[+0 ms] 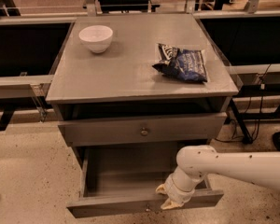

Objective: Open middle drawer

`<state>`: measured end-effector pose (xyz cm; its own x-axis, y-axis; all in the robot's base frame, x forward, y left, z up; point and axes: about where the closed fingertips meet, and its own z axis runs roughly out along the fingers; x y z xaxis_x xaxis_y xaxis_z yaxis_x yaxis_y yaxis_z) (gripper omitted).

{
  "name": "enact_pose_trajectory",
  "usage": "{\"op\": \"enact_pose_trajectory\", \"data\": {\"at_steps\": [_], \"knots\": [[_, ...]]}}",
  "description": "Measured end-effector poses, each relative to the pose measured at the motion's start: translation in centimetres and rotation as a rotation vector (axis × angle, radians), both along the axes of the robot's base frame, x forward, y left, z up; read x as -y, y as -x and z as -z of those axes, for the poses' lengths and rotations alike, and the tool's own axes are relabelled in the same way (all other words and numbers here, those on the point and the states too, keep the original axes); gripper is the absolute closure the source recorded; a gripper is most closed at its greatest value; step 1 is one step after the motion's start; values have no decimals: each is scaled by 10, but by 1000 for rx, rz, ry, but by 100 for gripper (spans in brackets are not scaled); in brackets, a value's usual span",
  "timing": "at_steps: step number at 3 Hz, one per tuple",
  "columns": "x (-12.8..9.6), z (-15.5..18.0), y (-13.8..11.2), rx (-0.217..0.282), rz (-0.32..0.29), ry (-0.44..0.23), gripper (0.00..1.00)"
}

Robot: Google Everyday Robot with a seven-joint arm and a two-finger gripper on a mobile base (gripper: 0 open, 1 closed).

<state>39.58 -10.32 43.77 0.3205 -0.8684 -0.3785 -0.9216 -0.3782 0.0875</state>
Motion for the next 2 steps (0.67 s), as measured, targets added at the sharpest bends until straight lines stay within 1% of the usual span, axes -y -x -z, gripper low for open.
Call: {"op": "enact_pose_trajectory", "data": {"at_steps": [2], "knots": [[1,-6,1,-10,-12,-8,35]]}}
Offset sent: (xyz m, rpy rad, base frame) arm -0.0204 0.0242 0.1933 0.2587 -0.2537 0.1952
